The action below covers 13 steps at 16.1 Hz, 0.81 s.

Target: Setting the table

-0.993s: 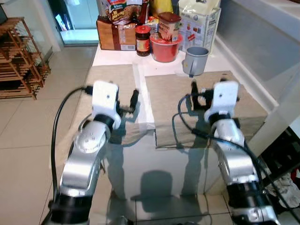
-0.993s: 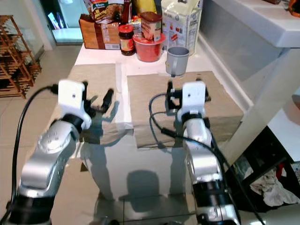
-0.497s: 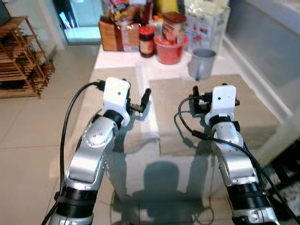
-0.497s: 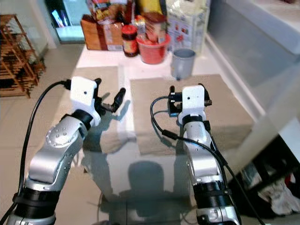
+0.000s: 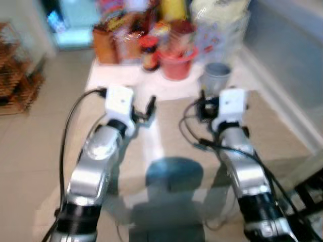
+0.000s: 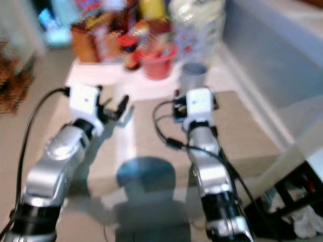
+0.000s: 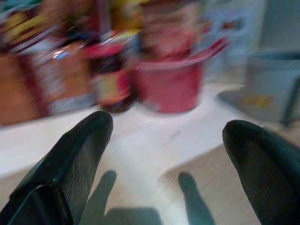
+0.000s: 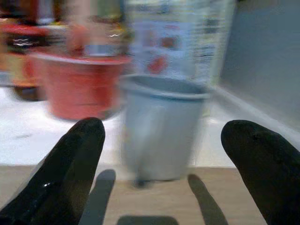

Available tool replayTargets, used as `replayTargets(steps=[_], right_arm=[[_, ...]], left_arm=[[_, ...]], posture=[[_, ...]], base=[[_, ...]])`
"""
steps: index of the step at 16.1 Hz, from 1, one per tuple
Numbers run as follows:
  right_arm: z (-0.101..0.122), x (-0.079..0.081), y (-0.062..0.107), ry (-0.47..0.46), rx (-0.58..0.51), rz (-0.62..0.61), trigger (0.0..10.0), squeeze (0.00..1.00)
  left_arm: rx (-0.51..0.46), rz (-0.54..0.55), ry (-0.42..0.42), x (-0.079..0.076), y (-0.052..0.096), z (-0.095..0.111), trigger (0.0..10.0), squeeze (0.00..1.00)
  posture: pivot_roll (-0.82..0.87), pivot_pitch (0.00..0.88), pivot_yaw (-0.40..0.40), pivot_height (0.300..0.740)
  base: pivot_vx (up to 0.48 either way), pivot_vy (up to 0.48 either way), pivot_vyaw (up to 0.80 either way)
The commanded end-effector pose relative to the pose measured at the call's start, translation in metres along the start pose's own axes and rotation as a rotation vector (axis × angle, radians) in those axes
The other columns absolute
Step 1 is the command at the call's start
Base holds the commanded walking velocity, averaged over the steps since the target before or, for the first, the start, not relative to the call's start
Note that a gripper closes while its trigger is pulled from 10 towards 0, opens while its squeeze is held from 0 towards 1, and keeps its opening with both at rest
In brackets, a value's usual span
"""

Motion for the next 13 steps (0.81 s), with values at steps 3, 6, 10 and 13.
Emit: replayTargets(steps=[3,6,10,13], right_arm=[[-0.005,-0.01,0.001,0.005,0.021,-0.024,10.0,0.0],[-0.005,-0.006,0.0,-0.002,0.029,-0.013,10.0,0.0],[-0.006,-0.014,-0.013,0.008,0.049,-0.05,10.0,0.0],[0.004,-0.021,-0.019,0.045,0.013,-0.067,10.0,0.0]], left_arm=[[-0.007,-0.037,0.014,-0.013,0.0,0.001,10.0,0.0],[-0.005,-0.036,0.016,-0.012,0.001,0.001,10.0,0.0],[-0.002,-0.038,0.009,-0.012,0.001,0.002,10.0,0.0],[-0.002,-0.03,0.011,-0.012,0.0,0.003,10.0,0.0]], posture=[[0.02,0.0,0.025,0.74],[0.02,0.0,0.025,0.74],[0.02,0.0,0.028,0.74],[0.02,0.0,0.028,0.74]], base=[[0.0,0.0,0.0],[0.0,0.0,0.0],[0.0,0.0,0.0],[0.0,0.0,0.0]])
Point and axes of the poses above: a point about 5 cm out from each wrist's last joint towards the gripper, its own y axis pointing back from the gripper into the wrist, its own z axis along the axis of the wrist's last joint, x = y × z, the point moved 4 cm from there along -y, pointing out of the wrist towards the gripper, and after that the axes turned 5 degrees about -y, right-handed, at the moved point
